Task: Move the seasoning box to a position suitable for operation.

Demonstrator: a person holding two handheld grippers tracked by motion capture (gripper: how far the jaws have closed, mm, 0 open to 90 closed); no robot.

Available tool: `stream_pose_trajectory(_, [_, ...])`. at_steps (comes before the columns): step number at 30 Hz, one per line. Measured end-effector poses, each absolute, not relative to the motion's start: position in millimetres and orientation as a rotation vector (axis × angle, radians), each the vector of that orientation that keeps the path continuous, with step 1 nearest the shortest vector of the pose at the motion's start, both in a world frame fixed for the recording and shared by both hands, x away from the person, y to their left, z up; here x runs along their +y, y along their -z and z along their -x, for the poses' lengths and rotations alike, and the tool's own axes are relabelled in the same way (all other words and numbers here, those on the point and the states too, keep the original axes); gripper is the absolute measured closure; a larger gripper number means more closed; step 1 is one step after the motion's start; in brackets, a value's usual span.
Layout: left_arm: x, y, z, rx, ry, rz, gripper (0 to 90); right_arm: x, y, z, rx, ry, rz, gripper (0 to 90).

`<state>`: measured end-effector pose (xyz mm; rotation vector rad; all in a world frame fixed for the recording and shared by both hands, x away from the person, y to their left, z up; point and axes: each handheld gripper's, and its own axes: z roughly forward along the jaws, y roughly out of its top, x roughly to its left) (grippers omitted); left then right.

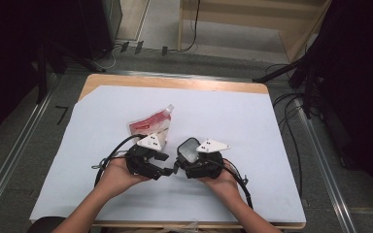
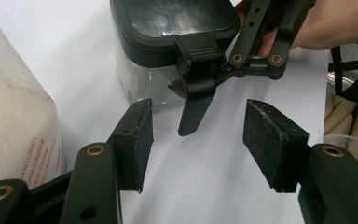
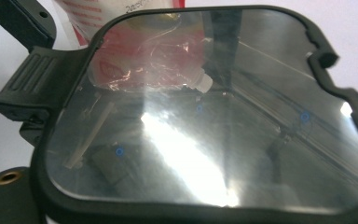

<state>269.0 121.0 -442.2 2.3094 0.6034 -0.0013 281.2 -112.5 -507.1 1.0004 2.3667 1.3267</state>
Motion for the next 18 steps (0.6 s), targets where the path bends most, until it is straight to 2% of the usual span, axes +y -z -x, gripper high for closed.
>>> stream_pose_trajectory(13, [125.9,441.7,-271.1,0.610,0.002,-2.299,45.2,-123.3,503.0,-269.1,2.450,-1.214,-0.963,8.2])
stream_pose_trajectory(18, [128.6,441.2,-271.9,0.637,0.015,-2.273,49.4,-138.4,491.8,-263.7,2.451,-1.229,-0.997,14.1])
